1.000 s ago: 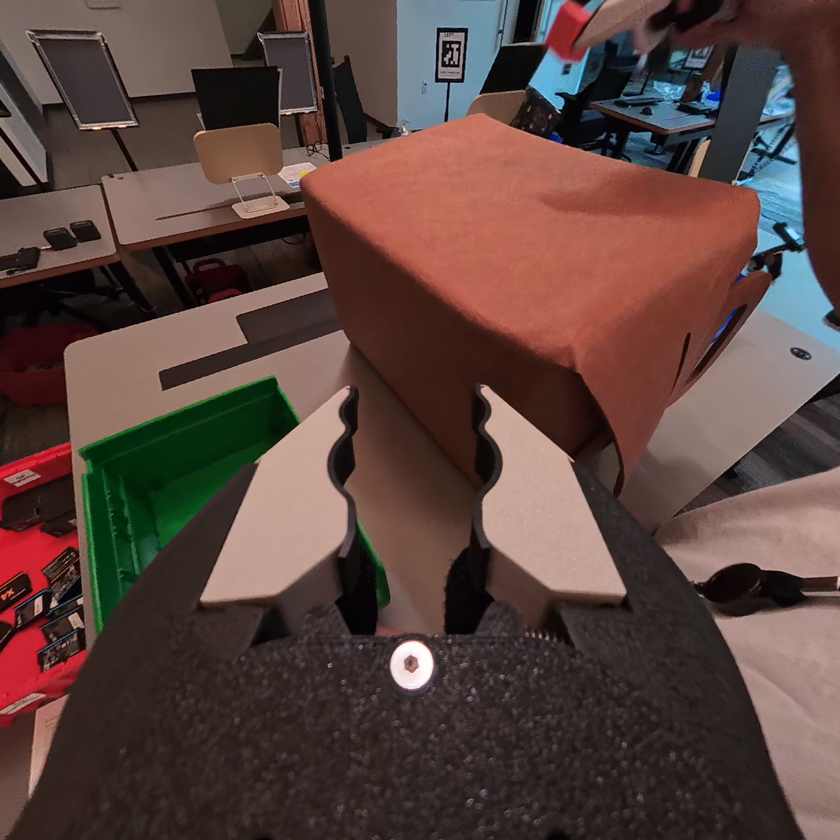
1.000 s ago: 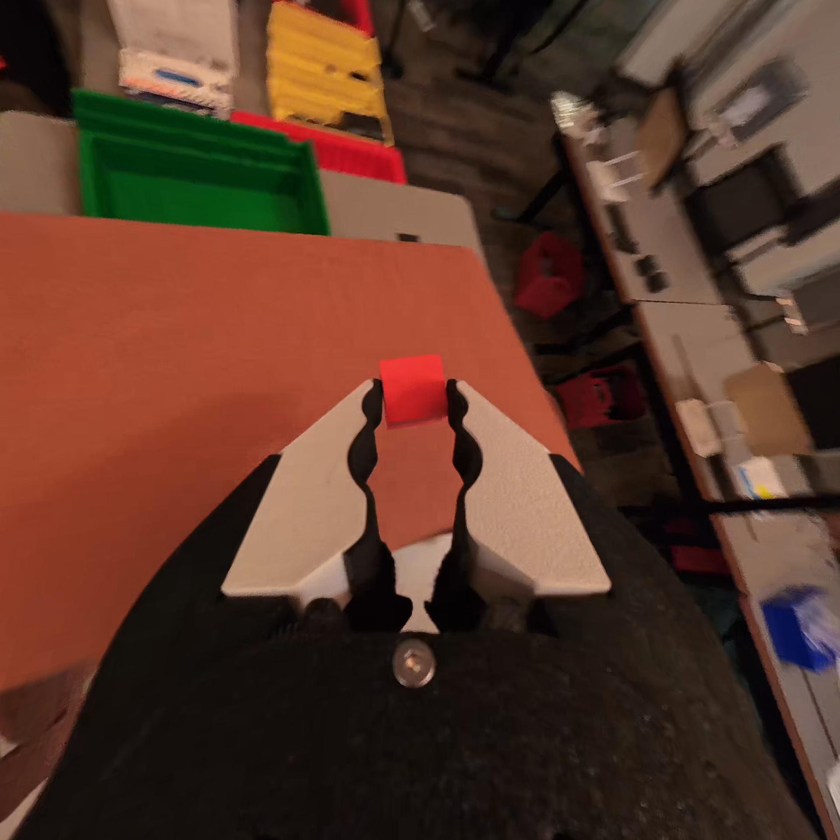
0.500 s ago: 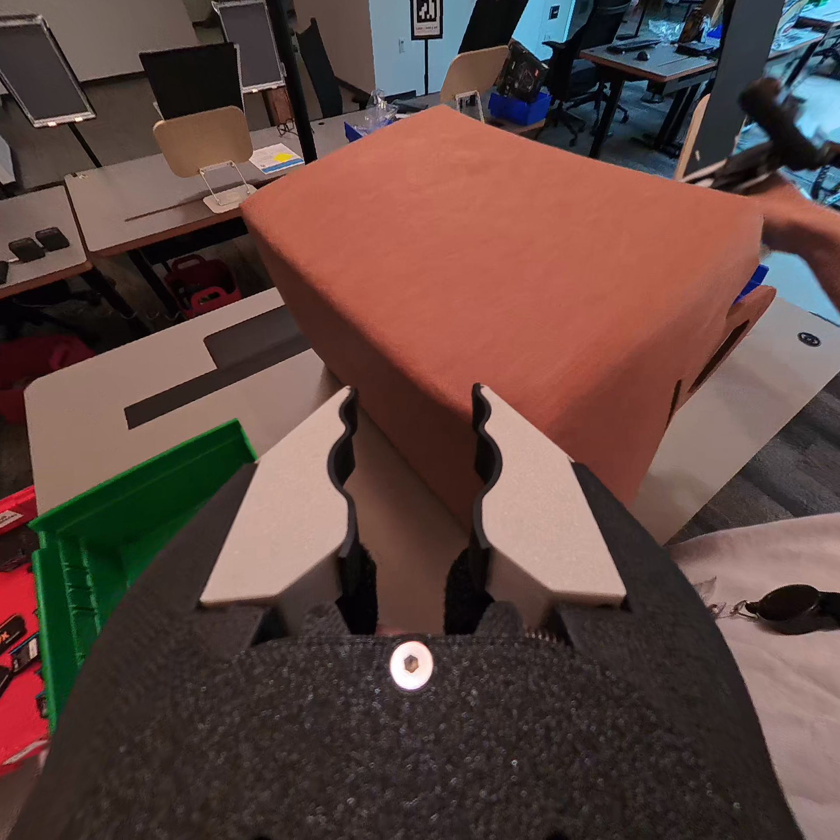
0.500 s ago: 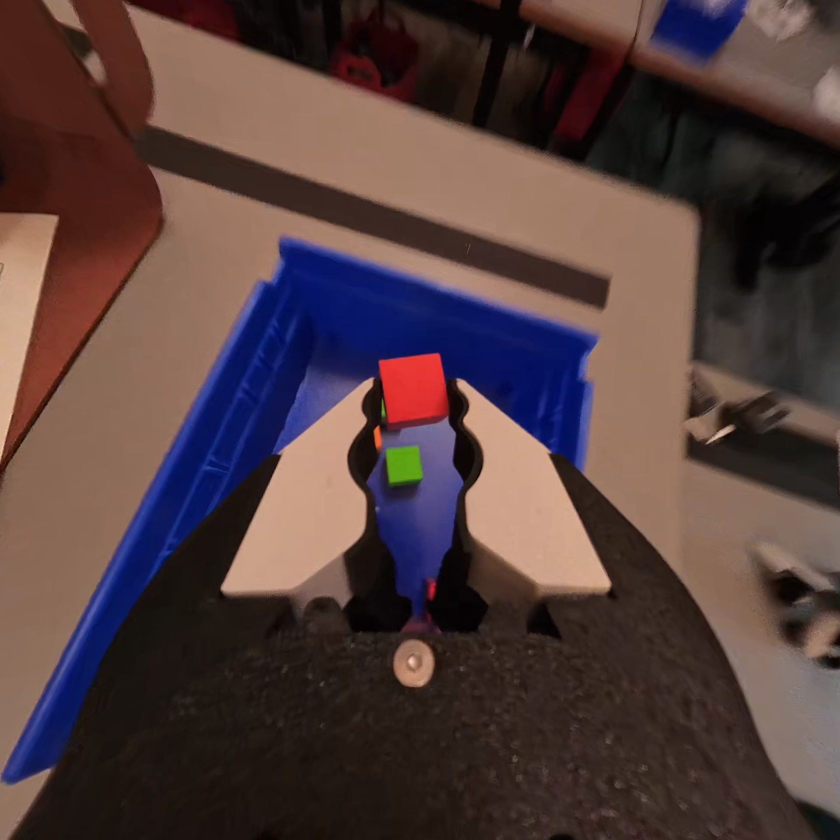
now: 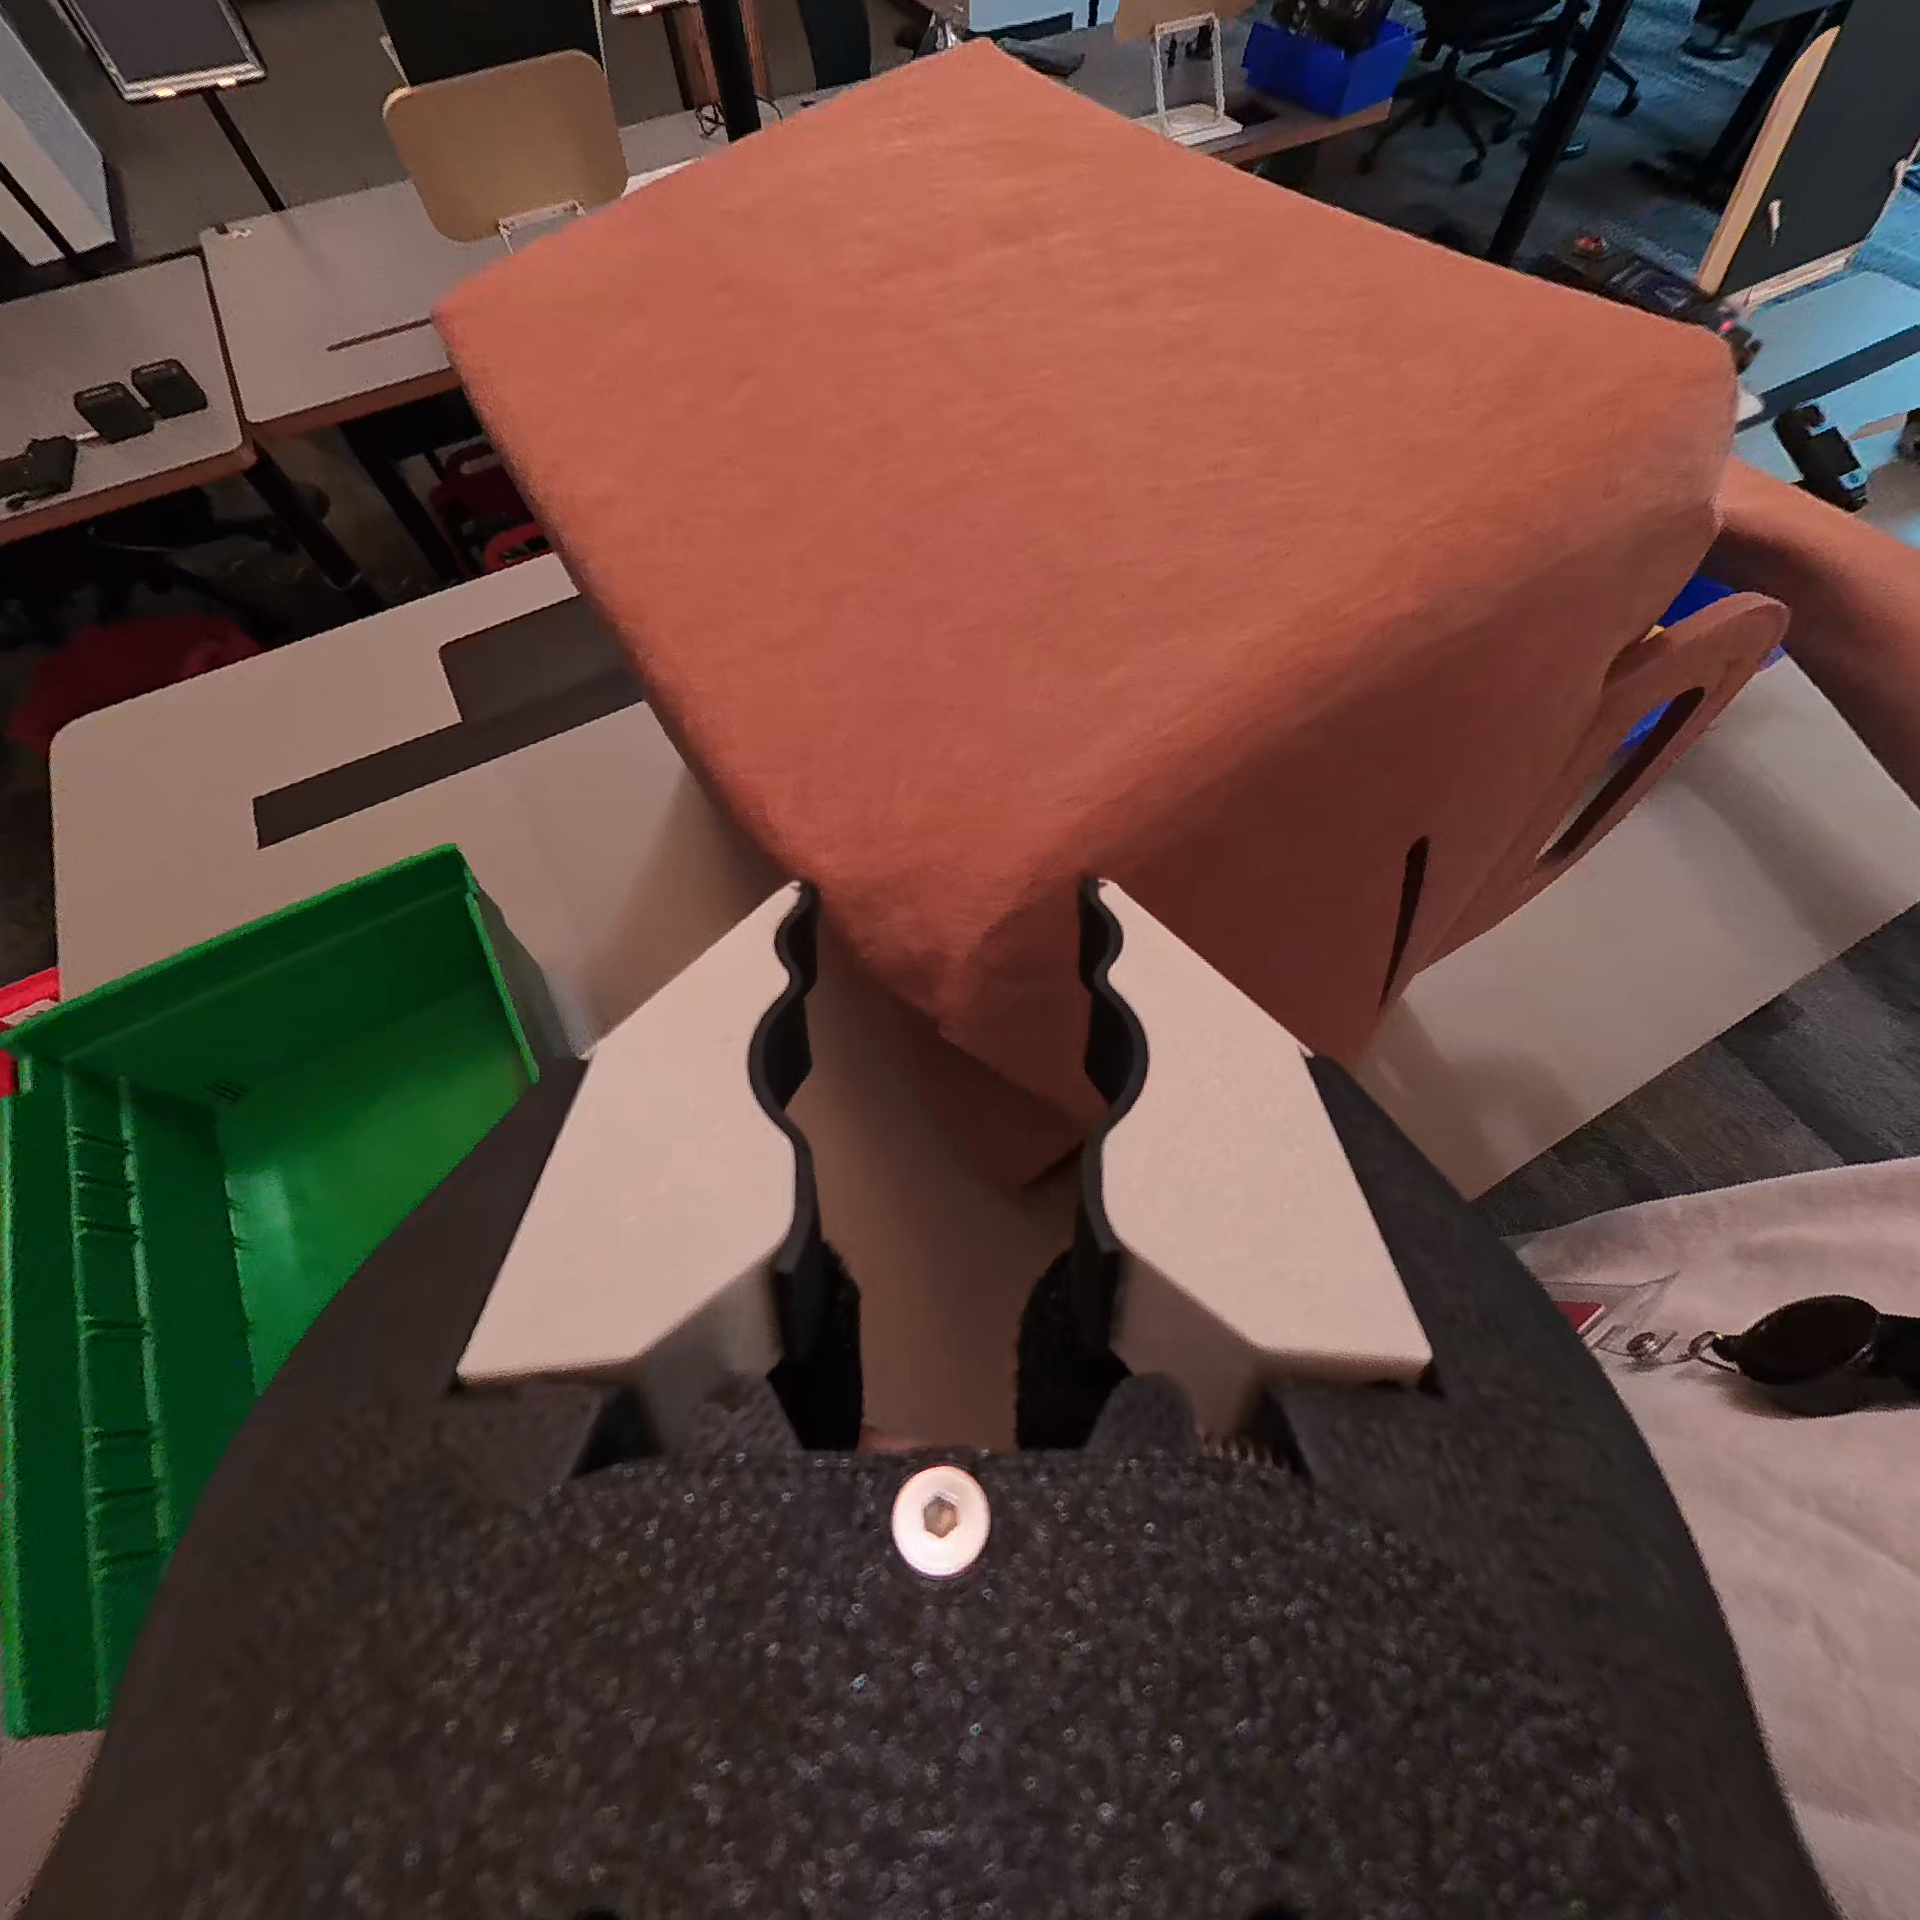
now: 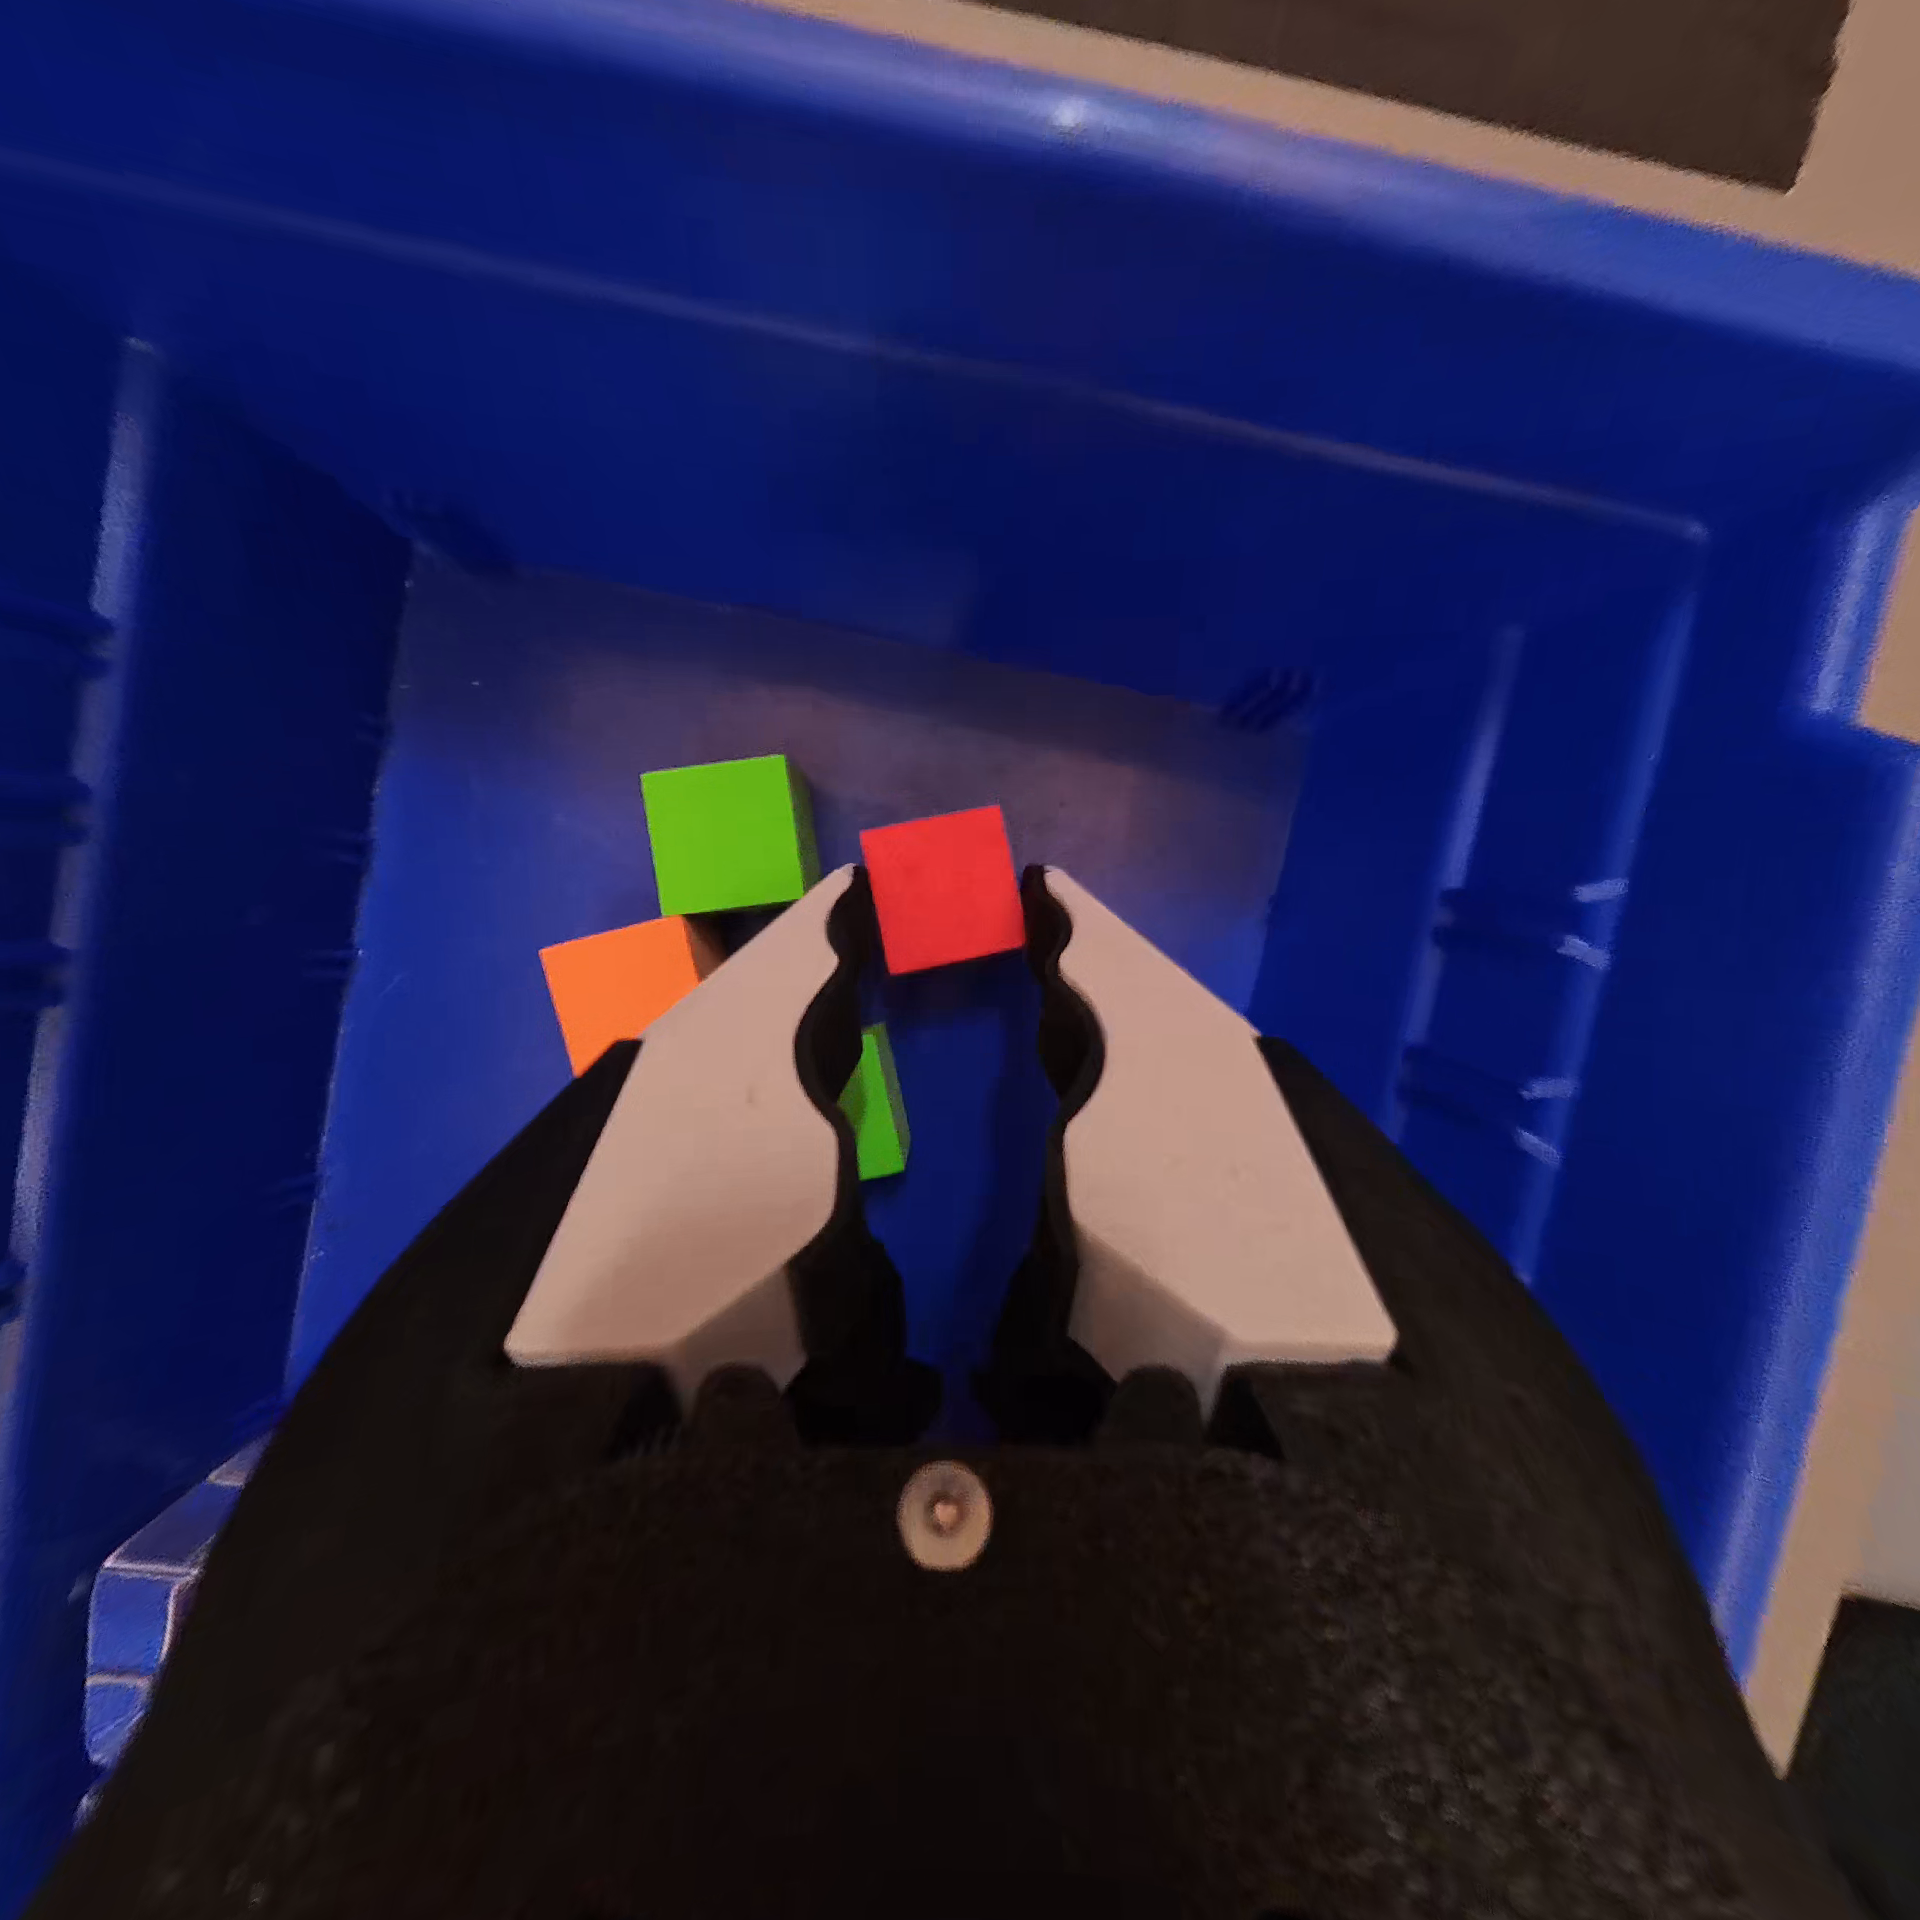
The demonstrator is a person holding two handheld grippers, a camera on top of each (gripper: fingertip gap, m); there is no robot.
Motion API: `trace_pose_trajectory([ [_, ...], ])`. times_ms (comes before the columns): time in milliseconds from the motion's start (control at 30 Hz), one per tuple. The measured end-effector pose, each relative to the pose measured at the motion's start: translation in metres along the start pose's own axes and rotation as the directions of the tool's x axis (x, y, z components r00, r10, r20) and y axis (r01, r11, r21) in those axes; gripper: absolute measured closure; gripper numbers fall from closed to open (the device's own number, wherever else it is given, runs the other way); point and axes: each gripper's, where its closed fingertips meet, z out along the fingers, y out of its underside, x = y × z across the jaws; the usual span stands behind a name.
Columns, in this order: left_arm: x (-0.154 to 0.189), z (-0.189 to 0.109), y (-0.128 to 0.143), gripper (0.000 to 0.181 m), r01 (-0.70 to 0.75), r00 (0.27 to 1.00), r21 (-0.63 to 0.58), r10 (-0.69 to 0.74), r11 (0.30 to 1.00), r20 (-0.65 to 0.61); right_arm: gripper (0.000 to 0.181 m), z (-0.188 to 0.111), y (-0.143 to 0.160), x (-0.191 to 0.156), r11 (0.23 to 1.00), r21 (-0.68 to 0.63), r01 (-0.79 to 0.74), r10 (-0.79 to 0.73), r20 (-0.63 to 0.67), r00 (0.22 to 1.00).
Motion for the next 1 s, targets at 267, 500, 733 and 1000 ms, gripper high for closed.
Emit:
trace_pose_trajectory([
  [267,0.007,-0.006,0.018,0.129,0.058,0.998,-0.053,-0.057,0.997,0.013,0.140,-0.030,-0.005,0.006,0.997,0.031,0.076,-0.072,-0.117,0.990],
  [500,-0.033,-0.025,0.038,0.129,0.145,0.981,-0.008,-0.143,0.989,0.128,0.134,-0.156,-0.008,-0.078,0.897,0.441,0.030,-0.018,-0.030,0.999],
  [733,-0.108,-0.039,0.119,0.130,0.205,0.930,-0.075,-0.171,0.976,0.324,0.107,-0.218,0.059,-0.188,0.813,0.544,-0.206,0.088,0.234,0.968],
  [1000,-0.160,-0.055,0.234,0.129,0.350,0.881,-0.213,-0.243,0.912,0.406,0.103,-0.242,0.135,-0.240,0.838,0.507,-0.202,0.141,0.157,0.977],
])
